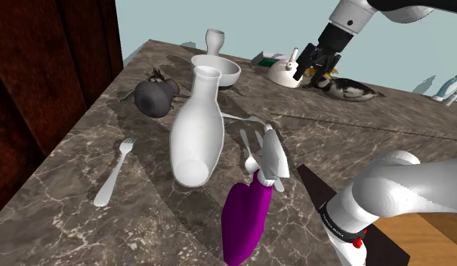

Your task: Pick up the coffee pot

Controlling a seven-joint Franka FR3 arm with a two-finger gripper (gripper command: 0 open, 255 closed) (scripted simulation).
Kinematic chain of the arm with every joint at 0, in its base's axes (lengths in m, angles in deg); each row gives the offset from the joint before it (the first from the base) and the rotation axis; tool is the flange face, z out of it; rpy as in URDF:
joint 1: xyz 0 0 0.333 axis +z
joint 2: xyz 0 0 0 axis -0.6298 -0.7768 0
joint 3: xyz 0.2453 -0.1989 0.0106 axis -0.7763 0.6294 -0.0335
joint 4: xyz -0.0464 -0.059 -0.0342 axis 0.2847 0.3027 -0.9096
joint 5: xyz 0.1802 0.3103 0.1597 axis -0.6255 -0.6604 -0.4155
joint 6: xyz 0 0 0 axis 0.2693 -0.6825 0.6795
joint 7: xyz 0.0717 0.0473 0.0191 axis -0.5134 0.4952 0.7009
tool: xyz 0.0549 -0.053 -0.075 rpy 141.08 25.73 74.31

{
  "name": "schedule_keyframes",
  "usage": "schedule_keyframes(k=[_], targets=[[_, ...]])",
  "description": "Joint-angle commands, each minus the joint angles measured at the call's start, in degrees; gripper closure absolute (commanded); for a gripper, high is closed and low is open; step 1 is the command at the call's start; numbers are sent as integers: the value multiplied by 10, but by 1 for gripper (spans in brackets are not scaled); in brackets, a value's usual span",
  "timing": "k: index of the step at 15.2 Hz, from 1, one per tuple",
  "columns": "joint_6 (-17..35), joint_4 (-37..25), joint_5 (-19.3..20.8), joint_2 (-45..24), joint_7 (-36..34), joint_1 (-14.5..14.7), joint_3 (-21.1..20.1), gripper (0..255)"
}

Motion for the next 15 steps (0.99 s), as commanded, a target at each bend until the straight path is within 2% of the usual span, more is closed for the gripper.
schedule_keyframes(k=[1, 8, 15], targets=[[0, 0, 0, 0, 0, 0, 0, 0], [58, -77, 1, -141, 77, 58, -23, 0], [91, -166, 9, -270, 147, 106, -56, 0]])
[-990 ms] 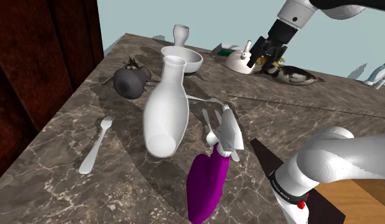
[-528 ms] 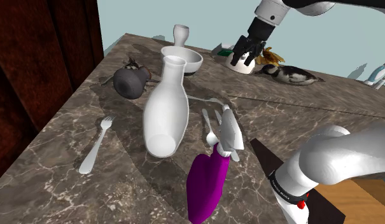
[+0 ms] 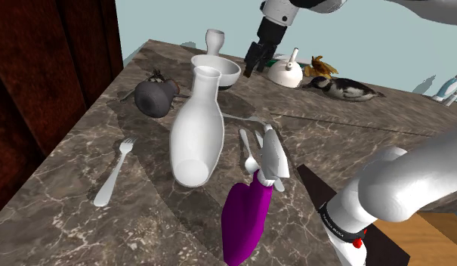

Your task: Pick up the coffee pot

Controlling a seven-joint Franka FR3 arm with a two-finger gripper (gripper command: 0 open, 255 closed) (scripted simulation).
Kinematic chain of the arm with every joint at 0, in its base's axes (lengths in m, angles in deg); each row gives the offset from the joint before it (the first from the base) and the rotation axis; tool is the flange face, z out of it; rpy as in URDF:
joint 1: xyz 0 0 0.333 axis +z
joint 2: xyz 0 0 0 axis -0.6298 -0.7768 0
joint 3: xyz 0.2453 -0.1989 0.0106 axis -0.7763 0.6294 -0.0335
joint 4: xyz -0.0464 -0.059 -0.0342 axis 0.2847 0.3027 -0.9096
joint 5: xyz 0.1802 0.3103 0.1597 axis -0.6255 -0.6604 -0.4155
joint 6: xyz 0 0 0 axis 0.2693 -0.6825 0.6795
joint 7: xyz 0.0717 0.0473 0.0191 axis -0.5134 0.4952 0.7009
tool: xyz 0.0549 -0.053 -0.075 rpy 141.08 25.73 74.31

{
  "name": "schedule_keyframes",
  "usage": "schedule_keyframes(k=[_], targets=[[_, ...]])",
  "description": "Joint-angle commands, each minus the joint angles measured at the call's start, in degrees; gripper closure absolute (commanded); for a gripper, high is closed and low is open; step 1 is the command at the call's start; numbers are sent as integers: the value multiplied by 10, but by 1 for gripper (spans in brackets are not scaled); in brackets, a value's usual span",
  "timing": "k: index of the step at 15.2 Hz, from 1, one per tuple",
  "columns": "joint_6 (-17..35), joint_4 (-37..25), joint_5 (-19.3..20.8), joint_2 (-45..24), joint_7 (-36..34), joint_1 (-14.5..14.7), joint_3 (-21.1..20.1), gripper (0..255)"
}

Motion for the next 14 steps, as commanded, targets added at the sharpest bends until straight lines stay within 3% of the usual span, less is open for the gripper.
schedule_keyframes(k=[1, 14], targets=[[6, -29, 4, -36, 19, 13, -11, 0], [22, -199, 62, -240, 120, 90, -90, 0]])
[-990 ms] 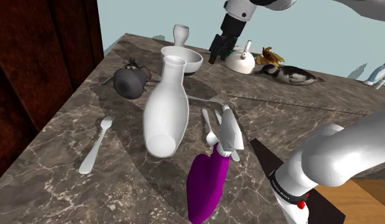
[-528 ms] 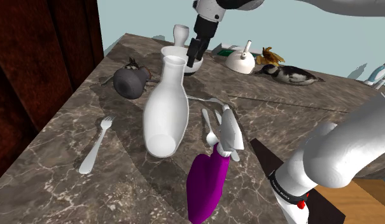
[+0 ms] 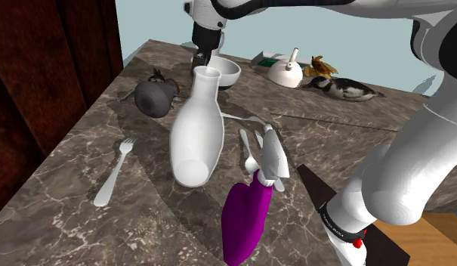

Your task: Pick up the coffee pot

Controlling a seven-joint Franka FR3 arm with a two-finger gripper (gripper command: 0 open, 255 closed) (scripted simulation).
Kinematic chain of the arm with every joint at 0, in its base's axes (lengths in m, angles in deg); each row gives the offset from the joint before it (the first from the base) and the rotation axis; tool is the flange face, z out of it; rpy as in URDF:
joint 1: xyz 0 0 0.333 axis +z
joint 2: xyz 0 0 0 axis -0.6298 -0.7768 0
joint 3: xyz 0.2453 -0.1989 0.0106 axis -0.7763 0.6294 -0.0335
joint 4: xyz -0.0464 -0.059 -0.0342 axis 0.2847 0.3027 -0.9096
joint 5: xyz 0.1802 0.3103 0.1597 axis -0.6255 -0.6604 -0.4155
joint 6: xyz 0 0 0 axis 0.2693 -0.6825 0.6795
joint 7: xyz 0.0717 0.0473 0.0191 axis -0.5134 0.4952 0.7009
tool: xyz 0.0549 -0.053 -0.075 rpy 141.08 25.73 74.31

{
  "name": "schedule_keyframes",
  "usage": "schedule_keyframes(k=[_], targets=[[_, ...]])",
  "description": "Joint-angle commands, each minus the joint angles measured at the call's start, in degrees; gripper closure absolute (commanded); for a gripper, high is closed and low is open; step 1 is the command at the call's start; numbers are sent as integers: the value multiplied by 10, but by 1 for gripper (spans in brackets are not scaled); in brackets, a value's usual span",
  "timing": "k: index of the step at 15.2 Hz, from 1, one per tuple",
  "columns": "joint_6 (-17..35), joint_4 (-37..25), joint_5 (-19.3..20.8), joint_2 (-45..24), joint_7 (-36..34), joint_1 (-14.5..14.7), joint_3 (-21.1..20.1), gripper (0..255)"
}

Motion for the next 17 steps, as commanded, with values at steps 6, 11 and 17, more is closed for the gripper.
schedule_keyframes(k=[6, 11, 17], targets=[[15, -38, 28, -60, 28, 27, -24, 0], [56, -3, 31, -67, 24, 27, -23, 0], [56, -2, 31, -67, 25, 26, -23, 255]])
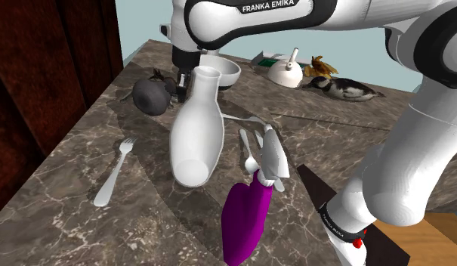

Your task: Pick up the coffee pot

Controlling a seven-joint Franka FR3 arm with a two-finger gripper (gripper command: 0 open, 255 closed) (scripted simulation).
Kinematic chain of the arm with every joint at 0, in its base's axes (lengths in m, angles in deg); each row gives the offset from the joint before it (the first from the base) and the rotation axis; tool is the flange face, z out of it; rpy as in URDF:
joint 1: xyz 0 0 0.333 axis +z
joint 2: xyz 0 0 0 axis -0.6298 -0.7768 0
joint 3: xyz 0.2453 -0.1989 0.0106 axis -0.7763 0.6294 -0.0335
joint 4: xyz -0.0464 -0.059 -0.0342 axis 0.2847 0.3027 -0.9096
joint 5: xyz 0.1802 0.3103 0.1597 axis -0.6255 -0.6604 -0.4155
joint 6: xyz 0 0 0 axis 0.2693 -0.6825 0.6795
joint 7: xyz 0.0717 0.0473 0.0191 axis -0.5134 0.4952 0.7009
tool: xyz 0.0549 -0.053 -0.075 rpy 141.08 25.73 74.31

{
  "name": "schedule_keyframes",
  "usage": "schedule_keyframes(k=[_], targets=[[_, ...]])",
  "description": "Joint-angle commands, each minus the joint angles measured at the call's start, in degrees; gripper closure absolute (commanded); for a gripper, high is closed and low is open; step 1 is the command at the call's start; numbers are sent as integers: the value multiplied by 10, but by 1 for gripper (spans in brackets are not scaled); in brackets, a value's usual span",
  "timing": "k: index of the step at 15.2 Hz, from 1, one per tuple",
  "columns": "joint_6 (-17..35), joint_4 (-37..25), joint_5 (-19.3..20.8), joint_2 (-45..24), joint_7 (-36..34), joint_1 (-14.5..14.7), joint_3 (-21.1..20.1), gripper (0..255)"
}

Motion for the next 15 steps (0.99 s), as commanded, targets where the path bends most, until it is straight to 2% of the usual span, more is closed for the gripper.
schedule_keyframes(k=[1, 6, 15], targets=[[0, 0, 0, 0, 0, 0, 0, 255], [-1, 0, 0, 0, 0, 1, -1, 255], [-67, -59, -4, 8, 6, 1, -2, 255]])
